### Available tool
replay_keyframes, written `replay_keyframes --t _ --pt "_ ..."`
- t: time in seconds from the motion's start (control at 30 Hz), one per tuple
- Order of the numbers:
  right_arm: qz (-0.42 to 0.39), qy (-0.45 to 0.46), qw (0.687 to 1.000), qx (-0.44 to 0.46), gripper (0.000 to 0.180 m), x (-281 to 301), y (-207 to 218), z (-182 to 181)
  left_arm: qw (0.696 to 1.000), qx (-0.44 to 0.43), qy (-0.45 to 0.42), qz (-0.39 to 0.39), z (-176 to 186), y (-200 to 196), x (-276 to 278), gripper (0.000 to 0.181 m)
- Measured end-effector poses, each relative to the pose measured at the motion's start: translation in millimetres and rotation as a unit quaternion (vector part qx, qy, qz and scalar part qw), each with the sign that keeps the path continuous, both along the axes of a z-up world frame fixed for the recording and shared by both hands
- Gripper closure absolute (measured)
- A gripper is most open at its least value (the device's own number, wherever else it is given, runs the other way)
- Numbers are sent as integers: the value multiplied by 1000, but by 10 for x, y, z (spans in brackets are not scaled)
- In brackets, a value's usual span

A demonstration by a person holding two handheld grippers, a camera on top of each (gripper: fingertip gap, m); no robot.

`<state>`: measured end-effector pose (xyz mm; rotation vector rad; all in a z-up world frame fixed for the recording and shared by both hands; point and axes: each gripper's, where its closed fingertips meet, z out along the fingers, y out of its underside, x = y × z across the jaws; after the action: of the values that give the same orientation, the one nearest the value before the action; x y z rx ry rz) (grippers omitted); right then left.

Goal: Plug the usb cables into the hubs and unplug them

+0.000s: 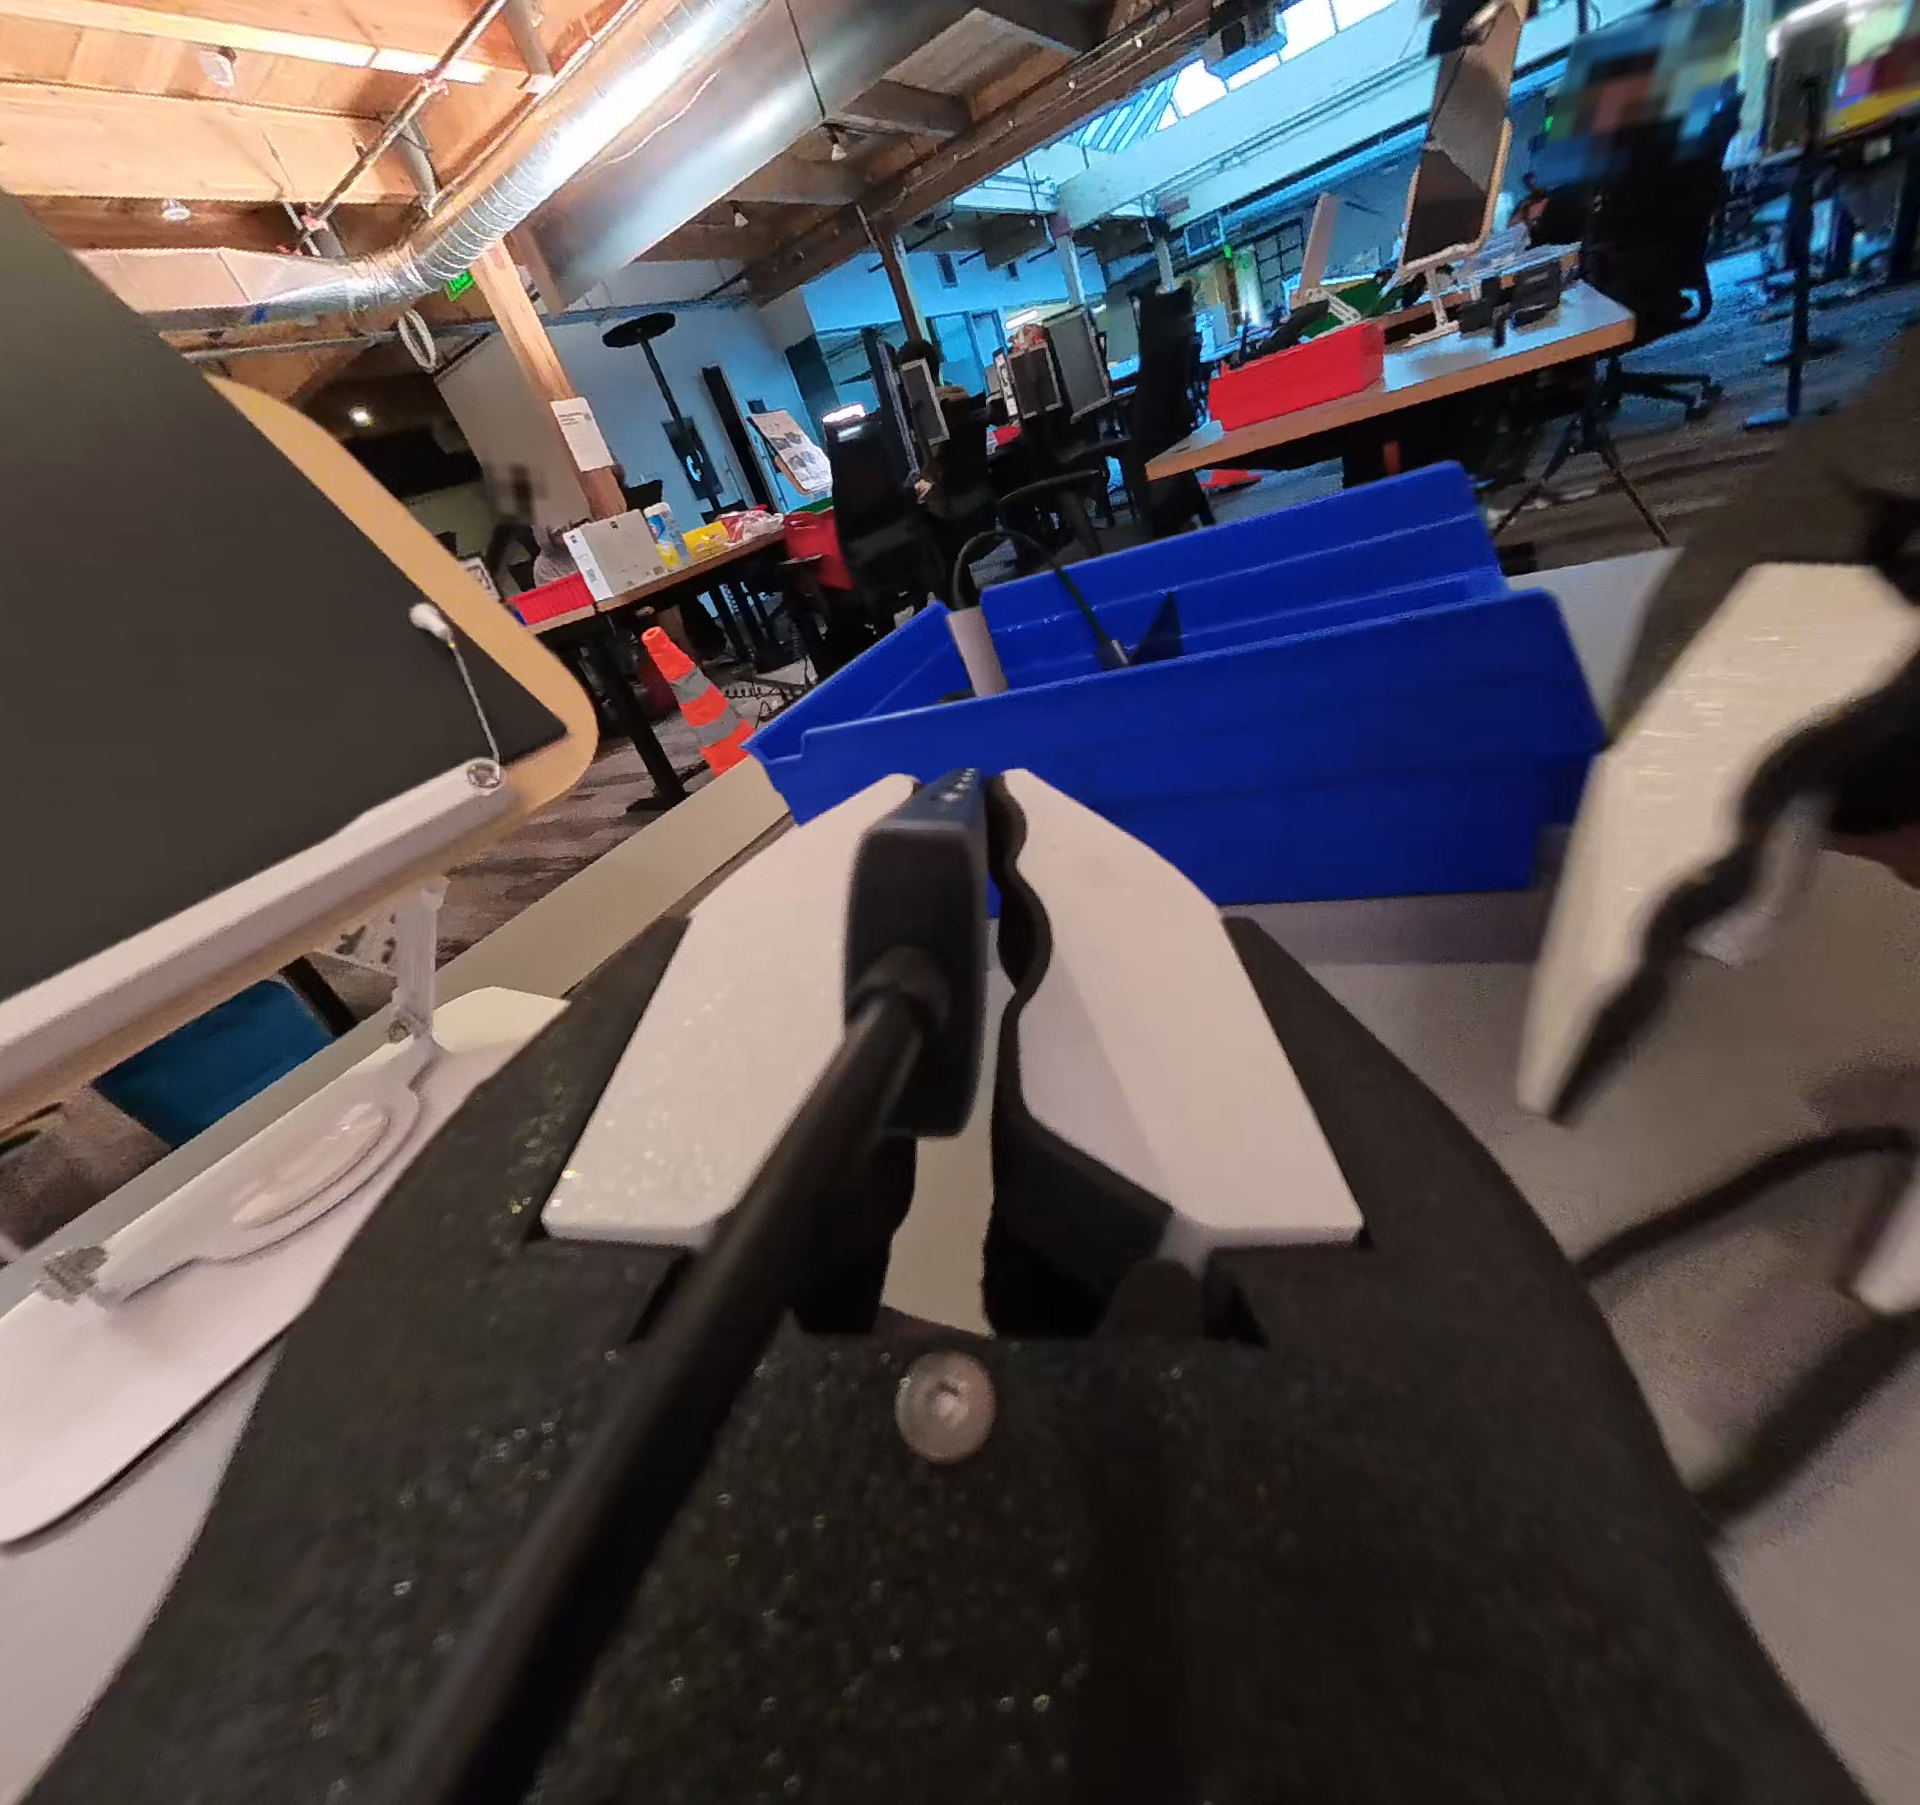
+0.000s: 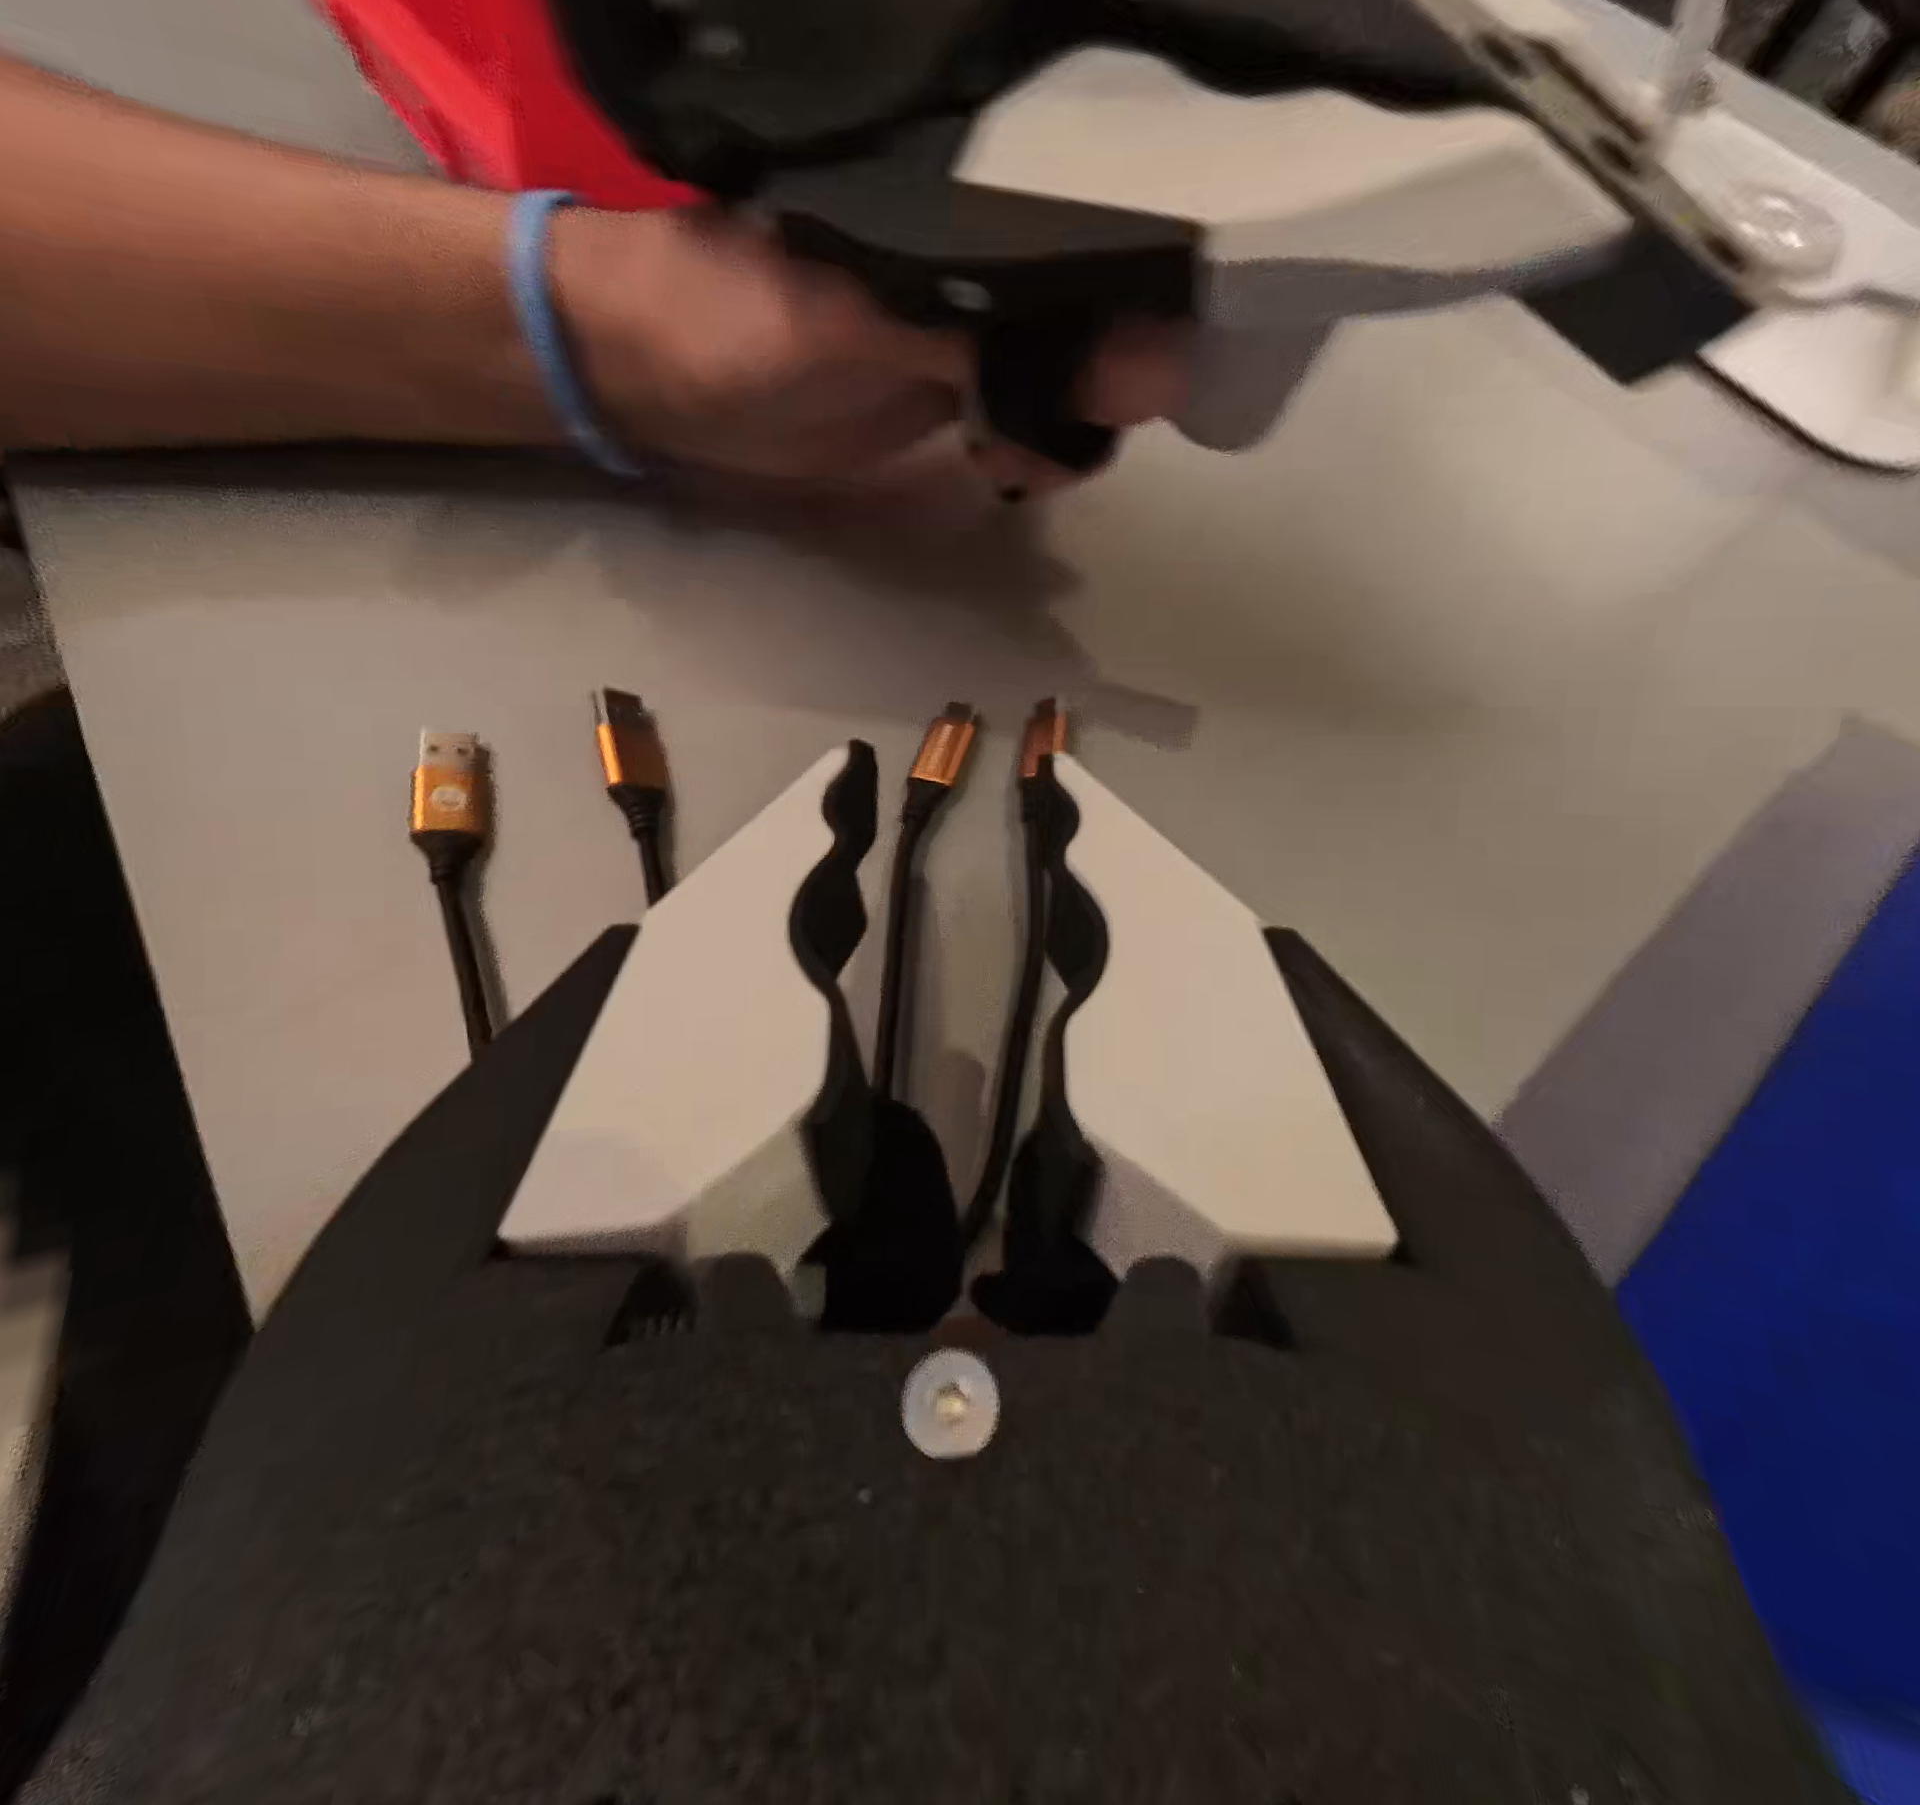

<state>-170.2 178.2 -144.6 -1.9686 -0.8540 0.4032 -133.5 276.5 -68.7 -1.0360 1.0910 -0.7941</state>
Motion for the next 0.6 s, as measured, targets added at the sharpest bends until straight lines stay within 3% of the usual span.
replay_keyframes --t 0.3,0.43,0.6 --pt "-16 -149 989 -11 155 -120 -1 -487 999 31 -1 -36 -100 -72 -12 170" --pt "-14 -165 986 12 173 -134 53 -525 998 51 12 -40 -134 -136 11 170" --pt "-25 -176 984 13 175 -51 113 -509 995 81 22 -44 -157 -212 29 170"
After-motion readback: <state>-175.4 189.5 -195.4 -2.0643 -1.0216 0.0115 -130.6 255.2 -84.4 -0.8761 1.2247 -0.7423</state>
